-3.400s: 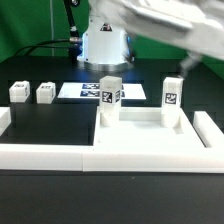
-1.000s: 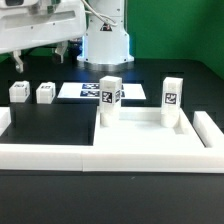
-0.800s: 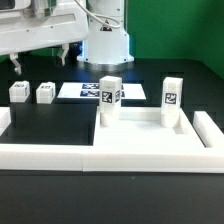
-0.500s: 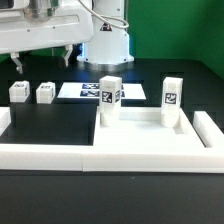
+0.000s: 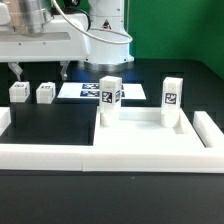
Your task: Assemble square table
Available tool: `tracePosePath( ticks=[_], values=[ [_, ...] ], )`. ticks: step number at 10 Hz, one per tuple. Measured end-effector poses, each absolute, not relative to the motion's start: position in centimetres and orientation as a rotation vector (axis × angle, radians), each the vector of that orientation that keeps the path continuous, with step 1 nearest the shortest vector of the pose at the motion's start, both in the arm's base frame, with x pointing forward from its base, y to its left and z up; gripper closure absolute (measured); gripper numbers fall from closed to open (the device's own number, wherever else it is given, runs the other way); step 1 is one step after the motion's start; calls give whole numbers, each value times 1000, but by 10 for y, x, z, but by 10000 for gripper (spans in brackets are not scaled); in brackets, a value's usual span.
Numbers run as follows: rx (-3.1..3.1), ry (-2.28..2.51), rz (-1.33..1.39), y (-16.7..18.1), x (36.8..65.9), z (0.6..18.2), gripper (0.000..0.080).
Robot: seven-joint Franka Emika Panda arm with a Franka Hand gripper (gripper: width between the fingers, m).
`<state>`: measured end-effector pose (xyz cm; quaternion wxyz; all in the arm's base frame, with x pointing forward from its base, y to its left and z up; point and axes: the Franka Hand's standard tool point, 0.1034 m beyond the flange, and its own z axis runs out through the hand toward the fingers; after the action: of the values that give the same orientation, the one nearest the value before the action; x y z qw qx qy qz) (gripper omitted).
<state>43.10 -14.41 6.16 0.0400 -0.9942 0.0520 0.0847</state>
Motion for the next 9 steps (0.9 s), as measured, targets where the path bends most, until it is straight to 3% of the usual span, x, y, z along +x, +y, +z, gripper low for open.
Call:
tracePosePath(
  ticks=[3, 6, 9],
  values=[
    [-3036, 136, 287, -141, 430, 60, 150],
    [-2887, 101, 747, -139, 410, 53, 150],
    [-2779, 51, 967, -122, 400, 48, 150]
  ],
)
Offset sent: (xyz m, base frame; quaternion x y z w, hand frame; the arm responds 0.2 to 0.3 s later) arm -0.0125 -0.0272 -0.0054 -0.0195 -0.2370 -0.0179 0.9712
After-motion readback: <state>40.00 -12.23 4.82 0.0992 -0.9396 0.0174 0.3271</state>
